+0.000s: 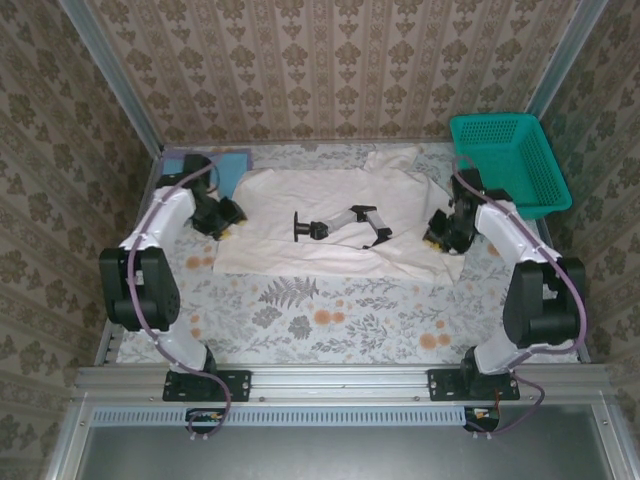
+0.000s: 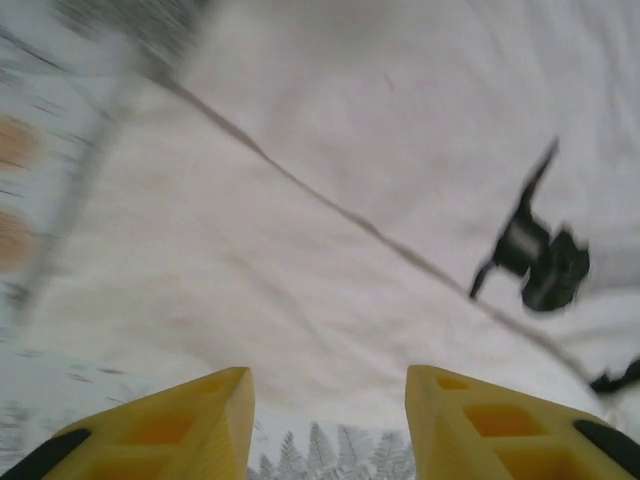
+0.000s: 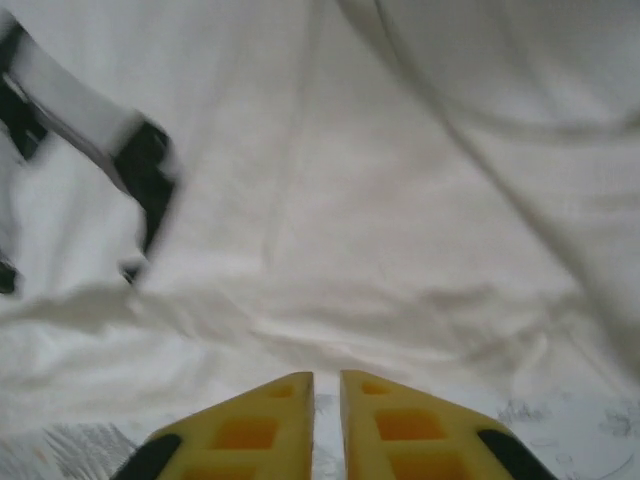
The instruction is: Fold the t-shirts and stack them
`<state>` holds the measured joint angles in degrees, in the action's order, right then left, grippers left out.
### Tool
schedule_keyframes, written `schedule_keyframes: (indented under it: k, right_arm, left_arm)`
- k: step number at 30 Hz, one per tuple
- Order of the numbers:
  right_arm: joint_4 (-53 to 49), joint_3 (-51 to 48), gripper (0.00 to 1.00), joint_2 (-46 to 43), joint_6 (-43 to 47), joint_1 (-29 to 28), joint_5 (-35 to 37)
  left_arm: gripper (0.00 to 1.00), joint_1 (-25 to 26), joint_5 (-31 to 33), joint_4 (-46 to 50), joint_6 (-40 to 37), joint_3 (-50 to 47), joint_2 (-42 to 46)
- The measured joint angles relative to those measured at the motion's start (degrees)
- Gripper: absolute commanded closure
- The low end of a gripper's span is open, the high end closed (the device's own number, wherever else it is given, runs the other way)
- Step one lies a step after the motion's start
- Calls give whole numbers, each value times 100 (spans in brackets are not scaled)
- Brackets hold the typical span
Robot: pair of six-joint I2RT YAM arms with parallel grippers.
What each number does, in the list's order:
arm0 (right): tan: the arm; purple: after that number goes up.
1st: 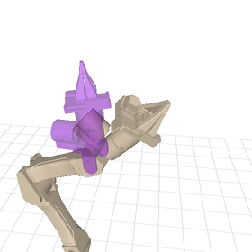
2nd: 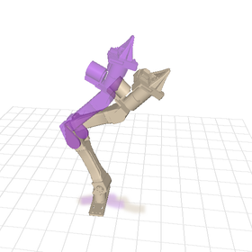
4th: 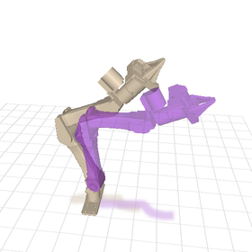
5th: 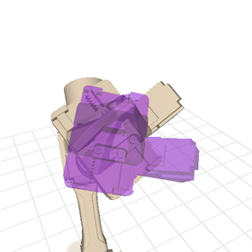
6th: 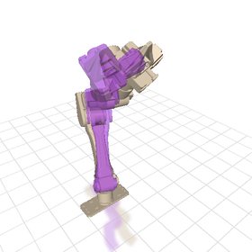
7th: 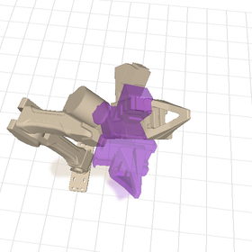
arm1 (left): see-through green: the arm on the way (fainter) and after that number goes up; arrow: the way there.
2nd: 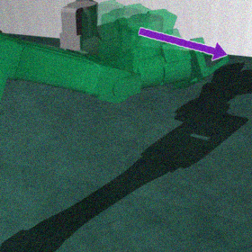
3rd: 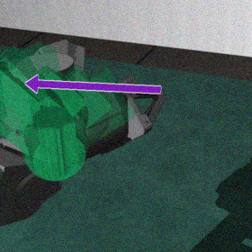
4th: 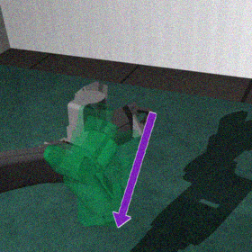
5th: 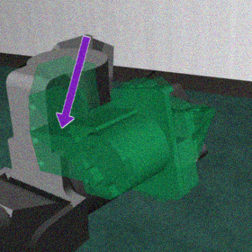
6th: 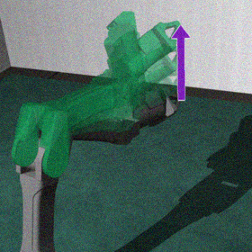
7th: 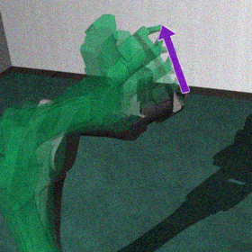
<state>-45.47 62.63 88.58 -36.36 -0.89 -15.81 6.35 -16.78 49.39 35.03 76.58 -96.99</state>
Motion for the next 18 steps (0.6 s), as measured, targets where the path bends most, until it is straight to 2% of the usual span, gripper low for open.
schedule_keyframes:
  k: [2, 5, 8, 16, 18]
  right_arm:
    - [142, -564, 91, -133, -116, 0, -142]
    - [393, -1161, 91, -127, -247, 4, -216]
    - [570, -1353, 82, -48, -332, 57, -173]
    - [1069, -1808, 79, -42, -662, 535, 205]
    - [1152, -1853, 73, -63, -723, 660, 192]
  left_arm:
    - [58, 208, -79, -63, -35, -249, -83]
    - [58, 181, -42, -118, -61, -525, -321]
    - [58, 61, 72, -236, -131, -568, -638]
    - [57, 0, 317, -564, -238, -782, -1036]
    - [57, 35, 389, -627, -254, -868, -990]
